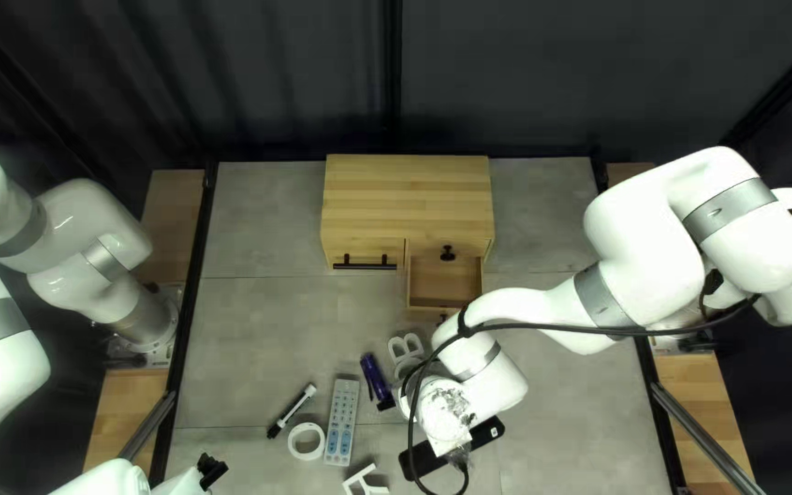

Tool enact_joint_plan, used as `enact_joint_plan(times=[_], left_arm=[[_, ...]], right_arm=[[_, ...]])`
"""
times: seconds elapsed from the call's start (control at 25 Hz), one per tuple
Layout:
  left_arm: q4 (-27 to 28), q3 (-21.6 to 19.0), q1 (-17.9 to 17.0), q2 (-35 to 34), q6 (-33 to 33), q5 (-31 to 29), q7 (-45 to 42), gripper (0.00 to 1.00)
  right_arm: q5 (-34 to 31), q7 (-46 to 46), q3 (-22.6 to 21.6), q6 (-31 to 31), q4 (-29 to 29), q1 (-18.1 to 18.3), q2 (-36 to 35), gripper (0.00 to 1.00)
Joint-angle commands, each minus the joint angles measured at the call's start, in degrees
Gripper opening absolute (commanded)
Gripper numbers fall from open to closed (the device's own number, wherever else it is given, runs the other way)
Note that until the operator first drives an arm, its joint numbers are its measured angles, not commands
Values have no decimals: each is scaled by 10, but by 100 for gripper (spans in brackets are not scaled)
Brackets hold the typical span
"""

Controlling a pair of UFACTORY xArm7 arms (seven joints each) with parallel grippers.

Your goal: Open drawers and place objects into drawer and close

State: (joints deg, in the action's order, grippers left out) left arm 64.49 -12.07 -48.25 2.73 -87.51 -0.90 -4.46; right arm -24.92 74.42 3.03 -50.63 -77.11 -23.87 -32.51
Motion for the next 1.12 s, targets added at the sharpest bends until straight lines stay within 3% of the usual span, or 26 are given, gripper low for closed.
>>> enact_joint_plan(times=[0.04,0.12,0.24,0.28,0.32,0.6,0.96,1.12], left_arm=[[0,0,0,0,0,0,0,100],[0,0,0,0,0,0,0,100],[0,0,0,0,0,0,0,100],[0,0,0,0,0,0,0,100],[0,0,0,0,0,0,0,100],[0,0,0,0,0,0,0,100],[0,0,0,0,0,0,0,100],[0,0,0,0,0,0,0,100]], right_arm=[[-2,1,1,-3,-5,-1,-5,100],[-2,4,1,0,-5,1,-7,100],[0,6,1,4,-4,4,-10,69],[-1,6,1,4,-4,4,-10,42],[-2,6,1,4,-2,3,-8,5],[-15,-14,9,-17,3,-10,10,3],[-56,-42,32,-157,28,-29,152,4],[-87,-87,51,-210,30,-30,157,4]])
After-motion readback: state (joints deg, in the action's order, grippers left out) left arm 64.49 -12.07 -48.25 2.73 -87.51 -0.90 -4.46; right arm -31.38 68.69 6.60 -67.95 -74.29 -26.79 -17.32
